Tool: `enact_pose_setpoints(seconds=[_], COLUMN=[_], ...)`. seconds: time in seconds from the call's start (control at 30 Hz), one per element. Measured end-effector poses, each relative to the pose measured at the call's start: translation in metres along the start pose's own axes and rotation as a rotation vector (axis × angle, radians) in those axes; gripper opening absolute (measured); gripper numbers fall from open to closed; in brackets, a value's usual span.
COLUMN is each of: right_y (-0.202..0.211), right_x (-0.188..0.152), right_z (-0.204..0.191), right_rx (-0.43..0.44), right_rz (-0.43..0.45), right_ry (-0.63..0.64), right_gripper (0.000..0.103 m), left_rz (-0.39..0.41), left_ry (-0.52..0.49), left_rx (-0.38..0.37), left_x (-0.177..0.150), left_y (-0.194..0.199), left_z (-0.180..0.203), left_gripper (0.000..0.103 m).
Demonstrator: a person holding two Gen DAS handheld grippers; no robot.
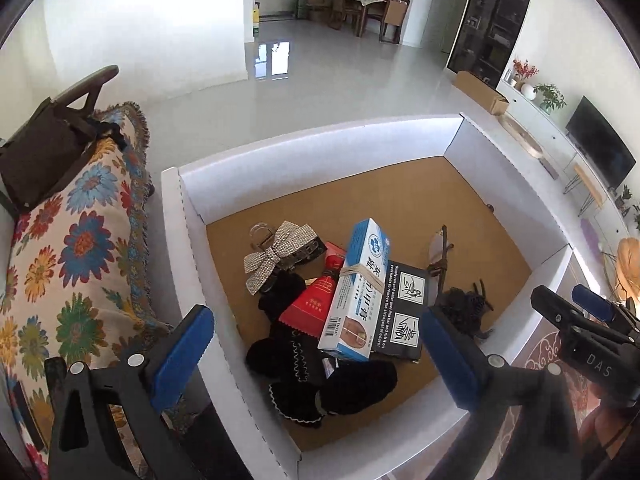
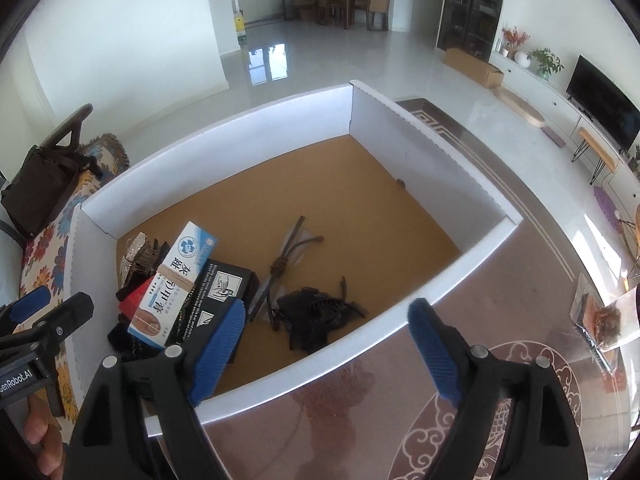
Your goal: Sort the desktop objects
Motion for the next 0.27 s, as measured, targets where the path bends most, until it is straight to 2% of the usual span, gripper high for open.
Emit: enact_pose_setpoints(seconds=[0.07, 0.2, 0.27], right_y=[-0.002, -0.008, -0.009], right_x=[0.0, 0.0, 0.002], right_z=[-0.001, -0.006, -0.01], right_rx=[0.003, 0.01, 0.014], right_rz=[0.0, -0.001, 0.001], right_ry=[-0.004, -0.002, 0.006], right_gripper=[0.084, 0.084, 0.084], left_rz=[0.037, 0.13, 0.146], left_ry=[0.016, -0.035, -0.049], left_rx=[-0.038, 0.02, 0.023], left_x=[0.001, 0.006, 0.006], left_y=[0.008, 0.021, 0.022], left_z=[0.002, 0.008, 0.011], left_gripper=[0.103, 0.103, 0.103])
Point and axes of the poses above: each gripper's, at about its wrist camera, not at the fingertips, and y roughly against the way its jaws point, z to its right, x to its top, the point moved 6 cm from there along -y, roughly the way its jaws point, and after that the axes turned 15 degrees about z, right-handed, at the moved point
